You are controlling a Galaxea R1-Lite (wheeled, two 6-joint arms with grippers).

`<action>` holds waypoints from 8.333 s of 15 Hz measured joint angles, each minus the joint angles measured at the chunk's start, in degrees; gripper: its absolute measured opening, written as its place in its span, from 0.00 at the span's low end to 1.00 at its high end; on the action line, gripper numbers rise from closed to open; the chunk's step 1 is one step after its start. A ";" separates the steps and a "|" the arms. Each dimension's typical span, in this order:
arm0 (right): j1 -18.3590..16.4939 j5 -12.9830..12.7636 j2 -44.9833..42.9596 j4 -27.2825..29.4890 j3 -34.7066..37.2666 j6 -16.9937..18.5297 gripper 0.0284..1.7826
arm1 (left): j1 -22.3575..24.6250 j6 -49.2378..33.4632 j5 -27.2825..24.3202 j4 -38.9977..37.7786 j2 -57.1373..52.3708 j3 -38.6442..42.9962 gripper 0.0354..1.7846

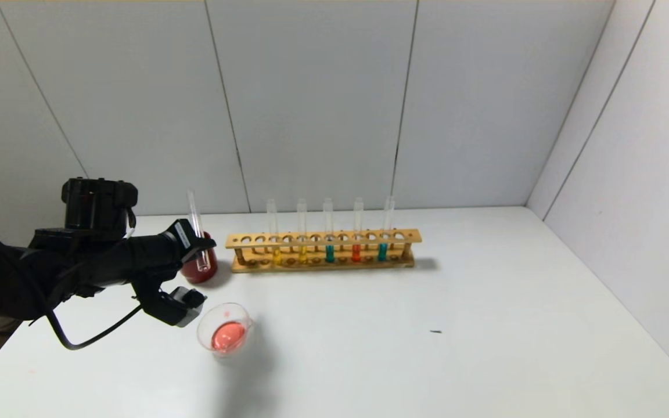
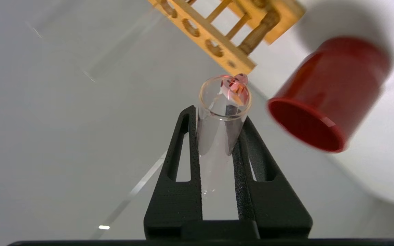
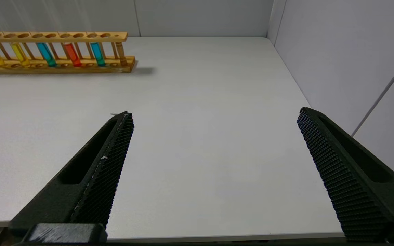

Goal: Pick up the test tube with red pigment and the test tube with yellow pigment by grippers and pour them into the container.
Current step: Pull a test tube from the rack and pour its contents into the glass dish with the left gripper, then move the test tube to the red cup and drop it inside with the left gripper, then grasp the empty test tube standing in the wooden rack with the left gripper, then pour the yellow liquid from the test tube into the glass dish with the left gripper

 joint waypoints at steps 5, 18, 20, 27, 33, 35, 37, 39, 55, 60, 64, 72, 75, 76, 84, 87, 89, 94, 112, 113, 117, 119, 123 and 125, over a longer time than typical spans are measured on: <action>0.02 0.00 0.00 0.00 0.00 0.00 0.98 | -0.20 -35.06 0.34 -2.08 -4.57 4.94 0.16; 0.00 -0.02 0.00 0.00 0.00 0.00 0.98 | 5.13 -115.44 1.28 -1.27 -5.78 -14.23 0.16; 0.00 -0.02 0.00 0.00 0.00 0.00 0.98 | 6.58 -118.20 0.89 -0.74 -4.02 -14.93 0.16; 0.02 0.00 0.00 0.00 0.00 0.02 0.98 | 7.66 -119.08 -1.57 -1.21 1.66 -15.82 0.16; 0.00 -0.02 0.00 0.00 0.00 0.00 0.98 | 8.97 -119.08 -1.60 -2.45 7.50 -16.87 0.16; 0.00 -0.02 0.00 0.00 0.00 0.00 0.98 | 9.03 -119.08 -1.68 -2.86 9.24 -17.31 0.16; 0.00 0.00 0.00 0.00 0.00 0.02 0.98 | 9.03 -119.14 -1.67 -2.95 10.90 -18.03 0.16; 0.00 0.00 0.00 0.00 0.00 0.00 0.98 | 9.03 -119.11 -1.82 -3.30 12.39 -18.30 0.16; 0.02 0.00 0.00 0.00 0.00 0.00 0.98 | 9.03 -119.14 -2.67 -6.14 17.15 -17.12 0.85; 0.00 -0.02 0.00 0.00 0.00 0.00 0.98 | 8.53 -119.16 -2.69 -5.86 10.89 -16.29 0.98; 0.00 0.00 0.00 0.00 0.00 0.00 0.98 | 2.93 -119.47 -2.67 -5.47 3.56 -12.87 0.98; 0.02 0.00 0.00 0.00 0.00 0.00 0.98 | -6.21 -122.88 -2.58 -6.06 5.05 -10.31 0.98; 0.00 0.00 0.00 0.00 0.00 0.00 0.98 | -7.13 -124.71 -2.56 -6.11 9.87 -14.31 0.98; 0.00 -0.02 0.00 0.00 0.00 0.00 0.98 | -7.25 -125.23 -2.50 -6.11 11.64 -16.46 0.98; 0.00 0.00 0.00 0.00 0.00 0.00 0.98 | -7.39 -126.08 -1.62 -5.29 23.77 -27.60 0.91; 0.00 0.00 0.00 0.00 0.00 0.00 0.98 | -7.50 -126.09 -1.65 -5.89 25.36 -29.18 0.71; 0.02 -0.02 0.00 0.00 0.00 0.00 0.98 | -7.98 -126.08 -1.68 -5.90 25.53 -29.55 0.50; 0.00 -0.02 0.00 0.00 0.00 0.00 0.98 | -8.55 -126.00 -1.73 -5.78 25.00 -29.68 0.17; 0.00 -0.02 0.00 0.00 0.00 0.00 0.98 | -9.97 -115.41 1.96 11.45 2.43 -33.83 0.17; 0.00 -0.02 0.00 0.00 0.00 0.00 0.98 | -9.81 -112.02 2.45 13.13 0.72 -31.01 0.17; 0.00 -0.02 0.00 0.00 0.00 0.00 0.98 | -5.90 -88.74 3.10 13.54 -4.30 -17.34 0.17; 0.00 -0.02 0.00 0.00 0.00 0.00 0.98 | -4.55 -77.43 3.18 11.62 -5.23 -12.15 0.17; 0.00 -0.02 0.00 0.00 0.00 0.00 0.98 | -3.96 -57.83 2.90 8.35 -5.03 -6.49 0.17; 0.00 0.00 0.00 0.00 0.00 0.00 0.98 | -3.88 -51.69 2.88 4.25 -4.90 -1.99 0.17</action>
